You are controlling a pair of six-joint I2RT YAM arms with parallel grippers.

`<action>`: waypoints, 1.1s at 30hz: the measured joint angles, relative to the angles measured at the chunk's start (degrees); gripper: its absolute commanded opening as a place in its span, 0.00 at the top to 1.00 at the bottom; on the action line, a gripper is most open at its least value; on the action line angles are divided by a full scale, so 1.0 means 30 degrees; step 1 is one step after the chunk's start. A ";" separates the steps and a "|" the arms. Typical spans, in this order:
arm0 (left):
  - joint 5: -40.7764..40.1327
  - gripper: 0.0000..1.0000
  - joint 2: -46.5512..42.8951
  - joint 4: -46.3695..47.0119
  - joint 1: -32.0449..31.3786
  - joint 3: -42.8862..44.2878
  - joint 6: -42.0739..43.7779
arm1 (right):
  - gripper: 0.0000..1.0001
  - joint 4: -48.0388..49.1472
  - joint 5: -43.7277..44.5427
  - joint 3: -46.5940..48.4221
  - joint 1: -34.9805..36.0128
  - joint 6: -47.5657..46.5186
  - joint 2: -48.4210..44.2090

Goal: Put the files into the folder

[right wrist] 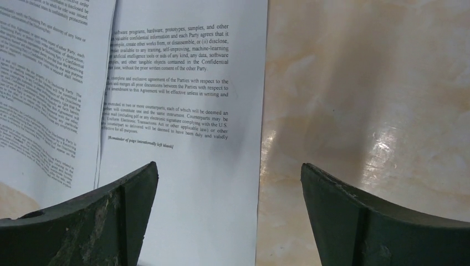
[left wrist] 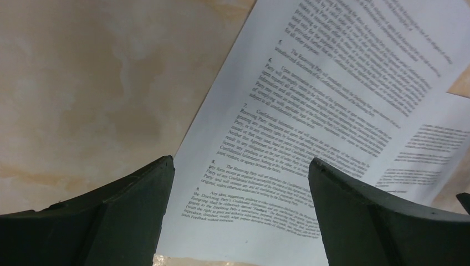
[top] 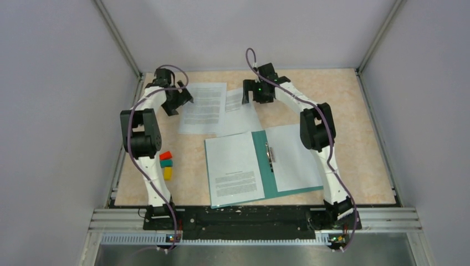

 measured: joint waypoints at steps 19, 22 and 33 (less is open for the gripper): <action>0.0743 0.07 0.1778 -0.0976 -0.2259 0.0991 -0.0874 | 0.01 0.2841 -0.1100 -0.2943 -0.0022 0.1428 -0.1056; 0.1100 0.08 0.1843 -0.0809 -0.3504 0.0998 -0.1326 | 0.01 0.2841 -0.1100 -0.2943 -0.0022 0.1457 -0.1056; 0.1501 0.10 0.2528 -0.0838 -0.5253 0.1967 -0.1909 | 0.01 0.2790 -0.1129 -0.2922 -0.0044 0.1435 -0.1056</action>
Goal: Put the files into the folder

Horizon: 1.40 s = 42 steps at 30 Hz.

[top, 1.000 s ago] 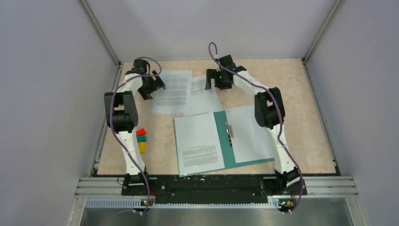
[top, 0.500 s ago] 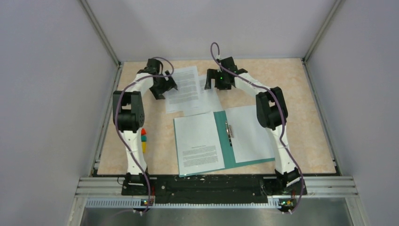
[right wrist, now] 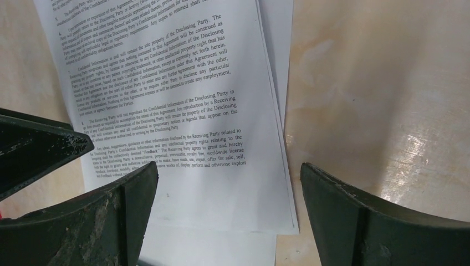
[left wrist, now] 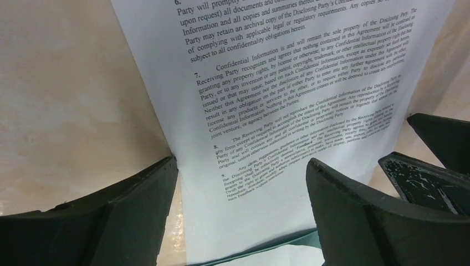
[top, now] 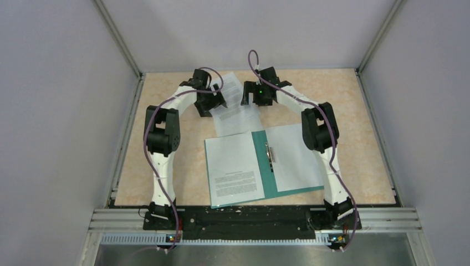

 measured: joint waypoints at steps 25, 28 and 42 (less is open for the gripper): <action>-0.1494 0.23 0.1275 -0.2164 -0.0226 0.2317 0.0299 | 0.01 0.0393 -0.6288 0.1501 -0.0007 0.1115 0.1472; -0.1311 0.24 0.1333 -0.2106 -0.0219 0.2390 0.0357 | 0.01 0.0583 -0.6841 0.1668 0.0000 0.1326 0.1698; 0.0313 0.26 0.1479 -0.1537 0.0153 0.2506 0.0984 | 0.67 0.1086 -0.7839 0.3075 0.0029 0.2361 0.3031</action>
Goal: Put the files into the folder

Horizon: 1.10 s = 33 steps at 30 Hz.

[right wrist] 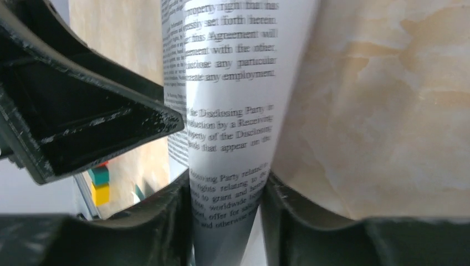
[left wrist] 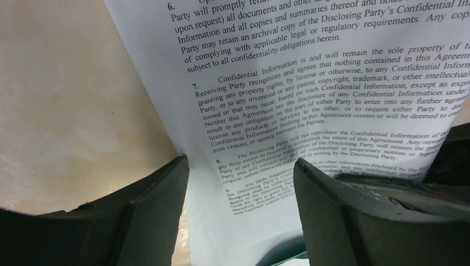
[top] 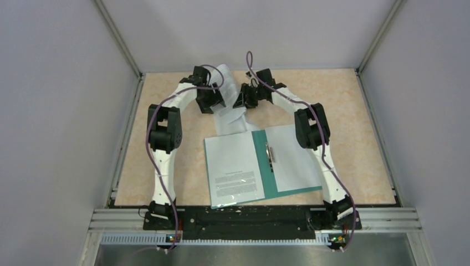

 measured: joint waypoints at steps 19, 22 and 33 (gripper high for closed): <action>0.3067 0.14 -0.1341 0.3789 0.2739 -0.0452 0.1035 | 1.00 0.2849 -0.0401 0.0852 -0.0408 0.0270 0.0299; 0.4022 0.13 -0.2798 0.4918 0.3483 -0.1297 0.1239 | 1.00 0.3228 -0.0823 0.0852 -0.0525 0.0372 -0.0109; 0.8990 0.11 -0.7468 0.9260 0.3891 -0.4044 0.1727 | 1.00 0.4430 -0.3118 0.0969 -0.0641 0.0801 -0.4306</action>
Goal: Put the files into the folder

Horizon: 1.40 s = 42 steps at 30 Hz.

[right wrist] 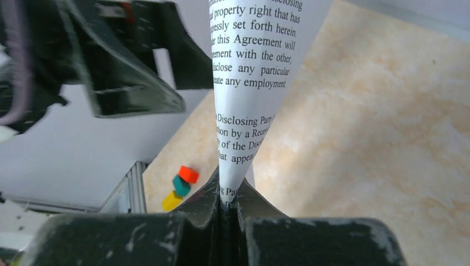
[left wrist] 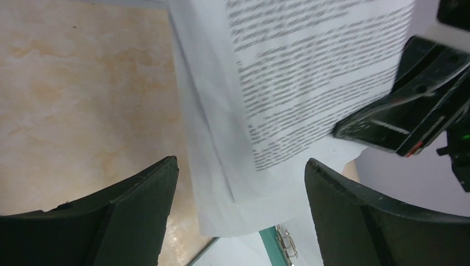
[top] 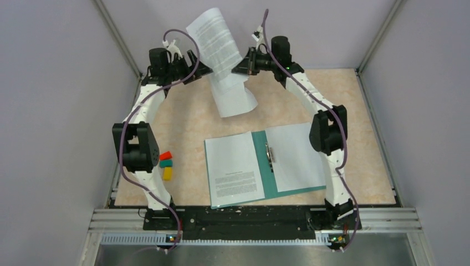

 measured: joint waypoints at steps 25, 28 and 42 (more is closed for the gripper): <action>0.5654 0.50 -0.8400 1.0251 -0.0860 -0.6127 -0.5238 | 1.00 0.4466 -0.3111 -0.9122 0.0000 0.2127 -0.9675; 0.5646 0.55 -0.8400 1.0287 -0.1129 -0.6288 -0.5457 | 1.00 0.4561 -0.3177 -0.9624 0.0000 0.2106 -1.0397; 0.5202 1.00 -0.8801 0.5493 -0.3060 -0.4648 -0.1690 | 0.16 0.3140 -0.2091 -1.2167 -0.0124 -0.0925 -1.3879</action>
